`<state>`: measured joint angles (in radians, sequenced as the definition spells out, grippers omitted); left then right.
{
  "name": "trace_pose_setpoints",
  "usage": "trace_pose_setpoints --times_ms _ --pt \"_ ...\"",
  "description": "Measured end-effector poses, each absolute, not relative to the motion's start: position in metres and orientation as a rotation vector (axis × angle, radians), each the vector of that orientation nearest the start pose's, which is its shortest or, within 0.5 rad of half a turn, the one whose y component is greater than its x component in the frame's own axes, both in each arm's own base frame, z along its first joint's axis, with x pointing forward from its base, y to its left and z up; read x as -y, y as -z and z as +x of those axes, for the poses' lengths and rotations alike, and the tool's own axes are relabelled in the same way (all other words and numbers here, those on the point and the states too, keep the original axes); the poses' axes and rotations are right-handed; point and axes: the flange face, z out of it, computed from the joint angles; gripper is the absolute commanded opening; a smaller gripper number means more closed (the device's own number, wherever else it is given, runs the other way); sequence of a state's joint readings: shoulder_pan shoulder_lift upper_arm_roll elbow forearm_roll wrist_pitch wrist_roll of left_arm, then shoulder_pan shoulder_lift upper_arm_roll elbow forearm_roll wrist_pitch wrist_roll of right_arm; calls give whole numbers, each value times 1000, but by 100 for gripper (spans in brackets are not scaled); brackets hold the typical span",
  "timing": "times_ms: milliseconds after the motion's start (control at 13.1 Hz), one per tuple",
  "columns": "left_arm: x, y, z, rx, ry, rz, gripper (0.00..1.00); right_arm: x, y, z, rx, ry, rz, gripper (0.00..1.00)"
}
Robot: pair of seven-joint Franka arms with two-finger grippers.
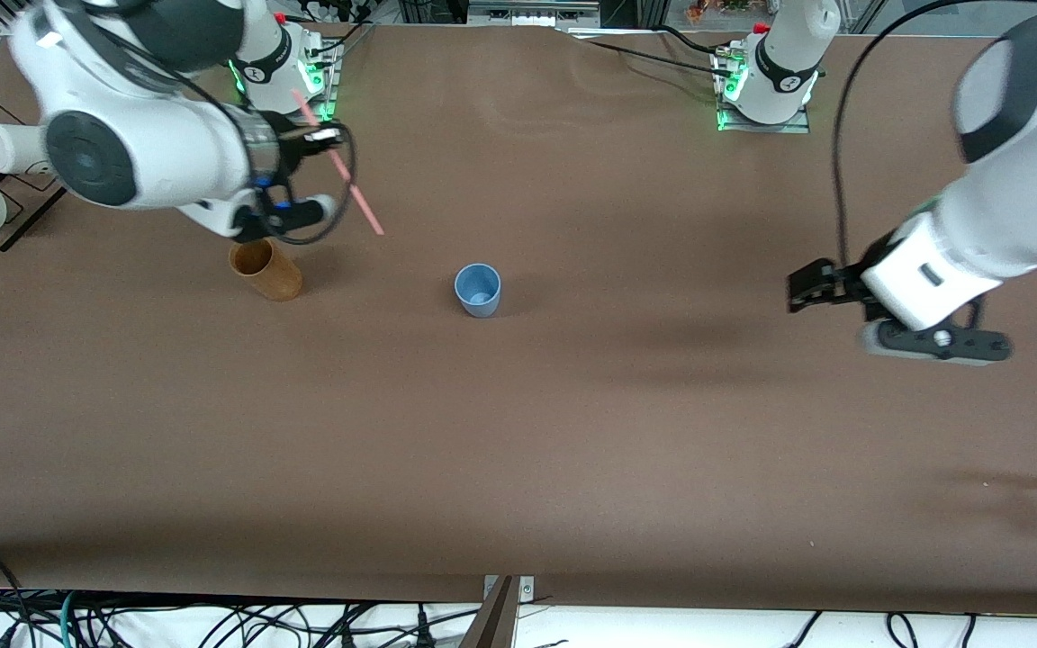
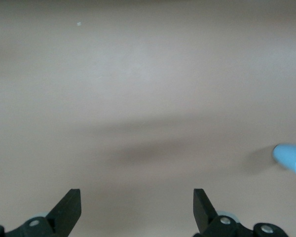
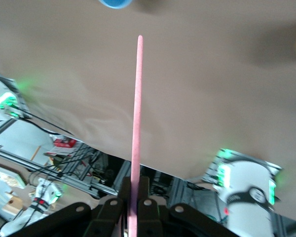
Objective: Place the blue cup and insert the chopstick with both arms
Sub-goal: 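Move the chopstick over the blue cup and lower it inside with the right gripper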
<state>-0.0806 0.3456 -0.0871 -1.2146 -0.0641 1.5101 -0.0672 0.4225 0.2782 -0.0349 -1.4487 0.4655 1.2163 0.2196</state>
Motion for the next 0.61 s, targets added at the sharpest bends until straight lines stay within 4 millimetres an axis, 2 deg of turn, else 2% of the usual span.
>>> trace_pose_setpoints --times_ms 229,382,459,612 --pt "48 -583 628 -131 -132 -3221 100 -316 -471 528 295 -844 -2688 0" --pt "22 -584 616 -75 -151 -3221 100 -341 -433 534 266 -830 -2706 0" --pt "17 -585 610 -64 -161 -3219 100 -355 -412 534 235 -845 -2722 0" --pt "21 -585 595 -77 -210 -3213 100 -378 -373 529 195 -896 -2751 0"
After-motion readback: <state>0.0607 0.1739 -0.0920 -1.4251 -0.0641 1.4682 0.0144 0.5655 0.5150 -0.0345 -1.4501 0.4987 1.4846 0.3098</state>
